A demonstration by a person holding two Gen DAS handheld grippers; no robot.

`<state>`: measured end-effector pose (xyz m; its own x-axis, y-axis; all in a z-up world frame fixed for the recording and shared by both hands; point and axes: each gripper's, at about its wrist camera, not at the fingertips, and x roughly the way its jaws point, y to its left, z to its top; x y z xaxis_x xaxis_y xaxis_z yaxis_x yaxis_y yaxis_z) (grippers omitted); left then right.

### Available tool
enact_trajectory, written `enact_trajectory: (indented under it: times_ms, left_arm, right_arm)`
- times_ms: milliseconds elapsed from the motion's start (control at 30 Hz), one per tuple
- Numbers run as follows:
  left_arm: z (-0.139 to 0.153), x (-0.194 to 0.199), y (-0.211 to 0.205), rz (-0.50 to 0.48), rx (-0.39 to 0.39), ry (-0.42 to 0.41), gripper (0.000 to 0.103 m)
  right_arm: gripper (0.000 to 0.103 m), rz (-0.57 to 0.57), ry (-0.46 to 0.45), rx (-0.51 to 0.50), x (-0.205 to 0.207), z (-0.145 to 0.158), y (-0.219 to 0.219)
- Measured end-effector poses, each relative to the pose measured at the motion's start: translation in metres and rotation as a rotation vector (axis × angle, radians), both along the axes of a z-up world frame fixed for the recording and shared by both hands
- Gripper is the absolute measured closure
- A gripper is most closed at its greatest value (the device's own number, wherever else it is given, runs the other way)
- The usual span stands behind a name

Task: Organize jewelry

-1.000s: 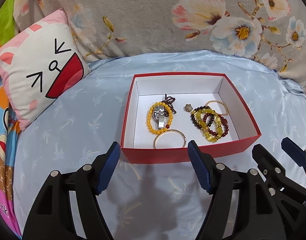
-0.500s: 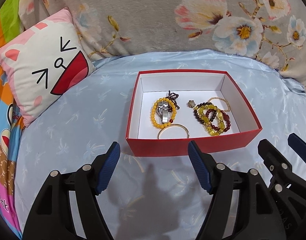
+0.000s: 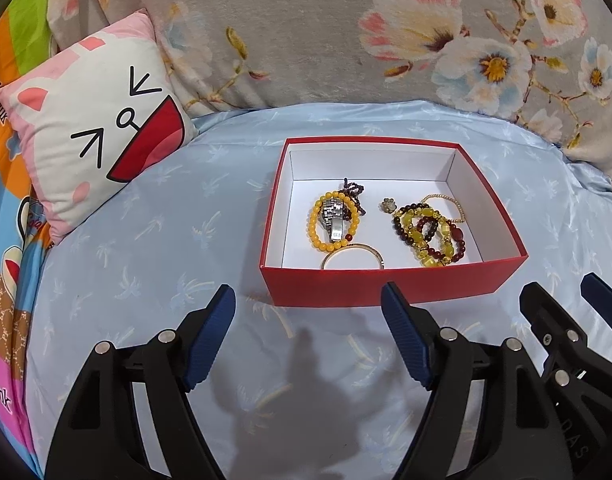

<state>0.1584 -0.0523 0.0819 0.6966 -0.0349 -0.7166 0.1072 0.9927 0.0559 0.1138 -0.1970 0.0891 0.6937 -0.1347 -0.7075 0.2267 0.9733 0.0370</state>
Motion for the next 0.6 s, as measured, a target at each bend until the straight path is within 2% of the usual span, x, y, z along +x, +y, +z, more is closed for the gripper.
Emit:
enact_trajectory:
  times_ms: [600]
  left_arm:
    - [0.0,-0.0035,-0.0011,0.0,0.019,-0.015,0.032]
  right_arm:
    - [0.032,-0.001,0.001,0.008,-0.0017,-0.0014,-0.0015]
